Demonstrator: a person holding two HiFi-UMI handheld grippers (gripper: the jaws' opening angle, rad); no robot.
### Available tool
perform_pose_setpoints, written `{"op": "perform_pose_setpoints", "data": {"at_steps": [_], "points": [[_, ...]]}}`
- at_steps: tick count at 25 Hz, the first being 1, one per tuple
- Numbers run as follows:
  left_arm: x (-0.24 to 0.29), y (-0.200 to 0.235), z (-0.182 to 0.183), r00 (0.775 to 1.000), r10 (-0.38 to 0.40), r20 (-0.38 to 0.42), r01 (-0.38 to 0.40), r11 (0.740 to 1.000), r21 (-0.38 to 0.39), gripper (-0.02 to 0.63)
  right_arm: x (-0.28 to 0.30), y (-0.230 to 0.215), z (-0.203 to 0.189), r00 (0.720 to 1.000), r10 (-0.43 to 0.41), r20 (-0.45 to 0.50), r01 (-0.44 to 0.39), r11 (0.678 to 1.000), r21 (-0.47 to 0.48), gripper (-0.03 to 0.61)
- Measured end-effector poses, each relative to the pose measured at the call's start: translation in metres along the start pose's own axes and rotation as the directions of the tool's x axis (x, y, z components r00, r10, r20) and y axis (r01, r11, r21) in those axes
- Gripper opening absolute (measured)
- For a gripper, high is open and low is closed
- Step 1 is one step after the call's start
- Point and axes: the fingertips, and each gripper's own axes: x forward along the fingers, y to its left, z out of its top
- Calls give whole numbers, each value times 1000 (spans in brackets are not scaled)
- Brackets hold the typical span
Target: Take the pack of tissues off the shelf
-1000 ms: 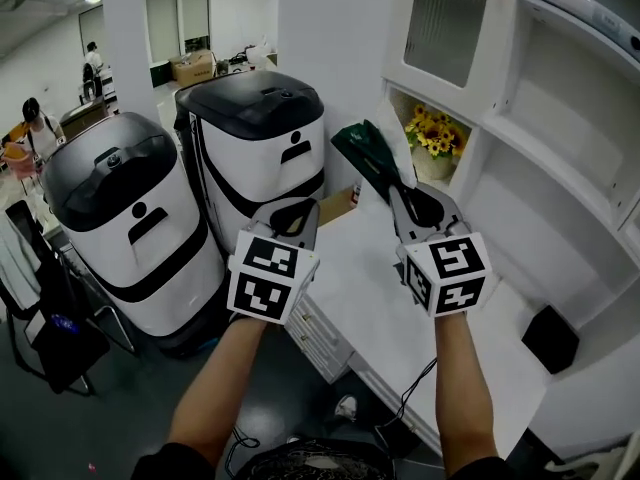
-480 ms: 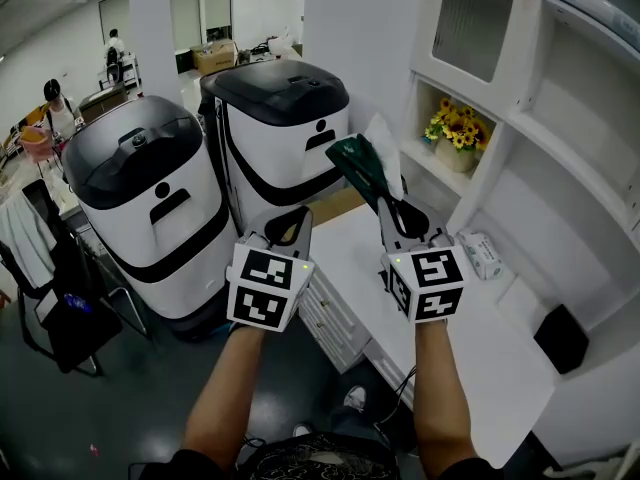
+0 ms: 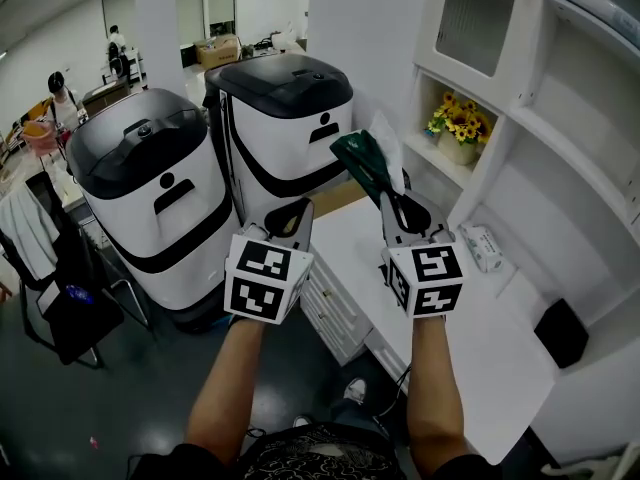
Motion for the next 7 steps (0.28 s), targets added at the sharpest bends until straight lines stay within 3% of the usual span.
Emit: {"op": "perform_pose_setpoints", "data": {"at_steps": [7], "points": [[0, -6, 0, 1000, 3, -10, -3, 1000, 3, 9, -5, -1, -3, 1000, 3, -6, -3, 1000, 11, 31]]}}
